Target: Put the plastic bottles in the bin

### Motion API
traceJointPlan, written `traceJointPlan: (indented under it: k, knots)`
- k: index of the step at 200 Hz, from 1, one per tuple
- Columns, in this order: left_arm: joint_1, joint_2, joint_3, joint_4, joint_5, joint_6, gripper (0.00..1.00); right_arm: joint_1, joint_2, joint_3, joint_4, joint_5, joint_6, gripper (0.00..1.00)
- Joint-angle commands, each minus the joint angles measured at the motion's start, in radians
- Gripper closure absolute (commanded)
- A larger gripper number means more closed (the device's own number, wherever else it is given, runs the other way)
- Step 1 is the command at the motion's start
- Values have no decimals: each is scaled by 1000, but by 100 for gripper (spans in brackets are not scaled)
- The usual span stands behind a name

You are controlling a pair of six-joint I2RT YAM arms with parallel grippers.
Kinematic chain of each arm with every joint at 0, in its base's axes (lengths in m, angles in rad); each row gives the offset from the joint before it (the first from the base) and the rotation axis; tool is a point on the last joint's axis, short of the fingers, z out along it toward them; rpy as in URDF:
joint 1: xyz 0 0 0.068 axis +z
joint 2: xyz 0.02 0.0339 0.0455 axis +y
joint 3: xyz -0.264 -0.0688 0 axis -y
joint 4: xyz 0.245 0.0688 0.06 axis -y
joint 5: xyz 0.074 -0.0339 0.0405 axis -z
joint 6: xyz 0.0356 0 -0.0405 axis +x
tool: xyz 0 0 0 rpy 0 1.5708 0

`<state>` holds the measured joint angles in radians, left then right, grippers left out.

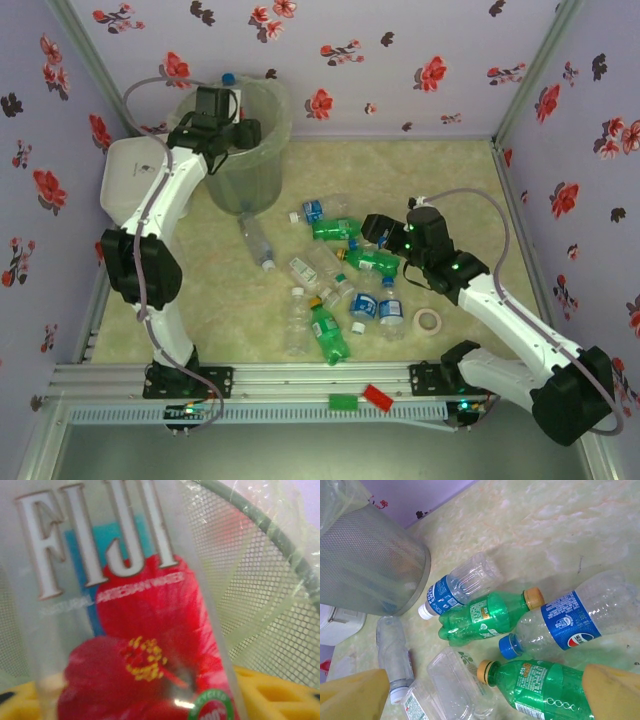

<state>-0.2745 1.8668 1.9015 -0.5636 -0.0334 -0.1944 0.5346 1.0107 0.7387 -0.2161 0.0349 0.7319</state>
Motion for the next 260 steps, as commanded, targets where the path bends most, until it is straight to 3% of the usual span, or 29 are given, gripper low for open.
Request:
traceJointPlan:
  k: [1, 35, 88, 132, 176, 206, 220, 260]
  knots:
    - [6, 14, 45, -38, -19, 18, 31, -7, -2, -14, -9, 20, -18, 0]
    - [6, -13, 47, -32, -18, 11, 19, -7, 3, -8, -12, 20, -23, 0]
    - [-13, -169, -34, 31, 73, -19, 13, -7, 32, -2, -46, 28, -34, 0]
    - [-93, -473, -417, 288, 142, -118, 10, -7, 94, -1, -127, 33, -52, 0]
    - [-200, -722, -876, 614, 153, -357, 9, -16, 174, 4, -111, 121, -8, 0]
    - [-280, -738, -1040, 767, 238, -495, 7, -65, 240, -1, -33, 131, 40, 0]
    - [-331, -718, -1065, 763, 232, -499, 0, -101, 274, 5, 1, 114, 67, 1]
    - [-423, -601, -1120, 815, 198, -540, 0, -154, 396, 31, 94, 87, 146, 2]
